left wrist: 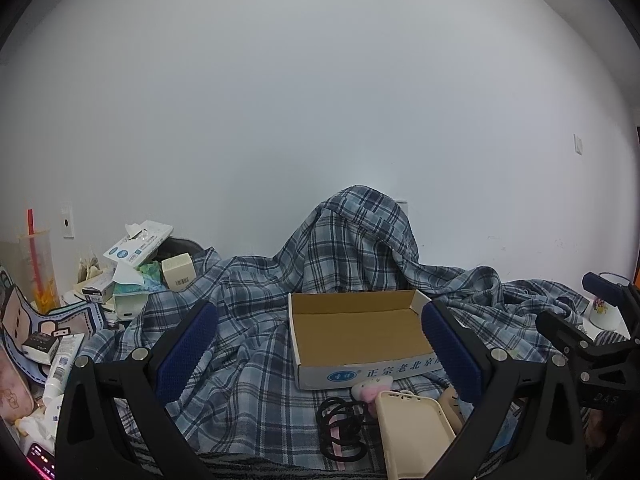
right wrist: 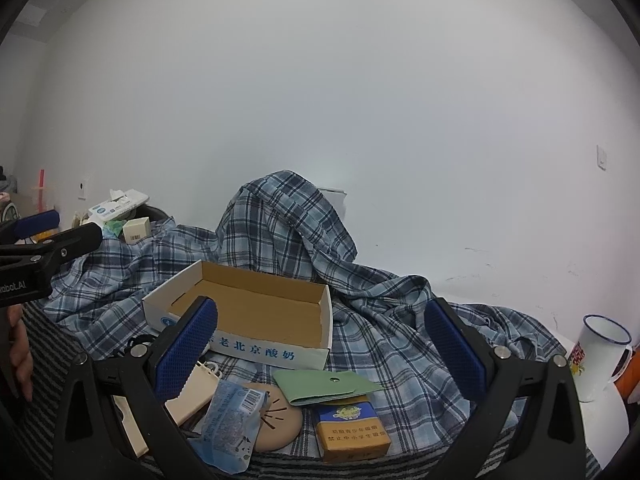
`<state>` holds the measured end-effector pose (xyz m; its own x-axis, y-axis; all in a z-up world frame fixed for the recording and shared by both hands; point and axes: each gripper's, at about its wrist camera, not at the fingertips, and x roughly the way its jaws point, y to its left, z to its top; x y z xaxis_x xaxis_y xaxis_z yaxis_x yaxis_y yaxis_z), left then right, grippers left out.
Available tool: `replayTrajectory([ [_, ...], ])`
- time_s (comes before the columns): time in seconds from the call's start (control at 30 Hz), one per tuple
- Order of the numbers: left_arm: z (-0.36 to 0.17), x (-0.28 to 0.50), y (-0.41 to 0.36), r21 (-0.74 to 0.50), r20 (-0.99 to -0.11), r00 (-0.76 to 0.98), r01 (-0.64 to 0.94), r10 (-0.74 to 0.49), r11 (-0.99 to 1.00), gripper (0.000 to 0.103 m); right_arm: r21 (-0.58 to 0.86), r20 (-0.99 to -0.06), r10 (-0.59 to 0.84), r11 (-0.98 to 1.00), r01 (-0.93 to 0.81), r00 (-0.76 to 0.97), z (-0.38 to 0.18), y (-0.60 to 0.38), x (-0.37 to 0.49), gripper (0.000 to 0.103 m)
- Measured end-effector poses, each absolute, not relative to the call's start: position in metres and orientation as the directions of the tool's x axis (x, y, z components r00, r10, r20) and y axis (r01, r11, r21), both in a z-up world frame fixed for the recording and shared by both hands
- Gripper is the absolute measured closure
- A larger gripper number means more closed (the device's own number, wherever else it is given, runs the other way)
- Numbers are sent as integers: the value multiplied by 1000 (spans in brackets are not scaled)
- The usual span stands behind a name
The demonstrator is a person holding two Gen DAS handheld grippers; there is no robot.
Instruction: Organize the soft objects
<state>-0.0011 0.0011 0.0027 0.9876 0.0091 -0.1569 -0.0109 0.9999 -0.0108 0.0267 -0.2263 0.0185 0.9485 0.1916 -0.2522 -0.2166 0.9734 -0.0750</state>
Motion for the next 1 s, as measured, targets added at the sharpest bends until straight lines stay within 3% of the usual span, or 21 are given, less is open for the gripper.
replayTrajectory([
  [0.7,8,1,-18,82,-201,979,-12,29,997,0,-72,-255,145,983,-169,956,24,-231,27,0],
  [0.87,24,-4,-30,149,-239,969,-23,58,989,0,-129,-267,38,989,-74,963,37,-230,26,0],
  [1.0,34,-8,-39,159,-288,956,-11,57,987,0,-90,-293,54,992,-84,955,53,-238,18,0],
])
